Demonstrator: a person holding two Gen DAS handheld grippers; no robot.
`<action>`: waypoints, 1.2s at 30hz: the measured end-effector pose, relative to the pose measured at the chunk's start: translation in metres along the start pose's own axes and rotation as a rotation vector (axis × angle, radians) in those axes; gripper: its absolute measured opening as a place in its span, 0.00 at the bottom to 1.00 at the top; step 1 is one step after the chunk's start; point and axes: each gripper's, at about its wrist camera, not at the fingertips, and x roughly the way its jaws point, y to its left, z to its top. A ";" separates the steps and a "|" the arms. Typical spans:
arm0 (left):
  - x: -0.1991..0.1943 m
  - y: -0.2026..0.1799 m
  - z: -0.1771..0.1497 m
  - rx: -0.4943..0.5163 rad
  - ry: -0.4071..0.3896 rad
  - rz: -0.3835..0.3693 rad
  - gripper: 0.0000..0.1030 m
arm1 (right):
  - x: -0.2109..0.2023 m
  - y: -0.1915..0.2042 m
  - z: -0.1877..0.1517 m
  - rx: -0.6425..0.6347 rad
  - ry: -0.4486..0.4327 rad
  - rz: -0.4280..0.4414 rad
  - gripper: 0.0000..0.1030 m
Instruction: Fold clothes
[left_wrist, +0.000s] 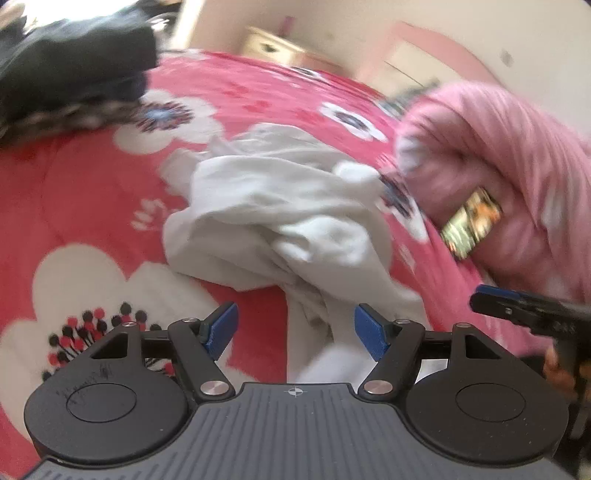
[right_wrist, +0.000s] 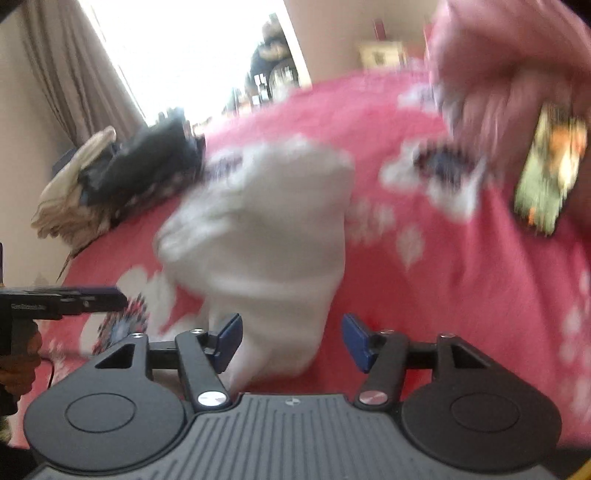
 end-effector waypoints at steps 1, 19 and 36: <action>0.001 0.002 0.000 -0.007 -0.002 0.013 0.68 | 0.004 0.006 0.006 -0.030 -0.025 0.007 0.68; 0.011 0.035 -0.010 -0.045 0.013 0.138 0.68 | 0.188 0.140 0.046 -0.585 0.015 0.029 0.90; 0.019 0.039 -0.011 -0.053 0.017 0.113 0.68 | 0.192 0.123 0.057 -0.359 0.008 0.028 0.04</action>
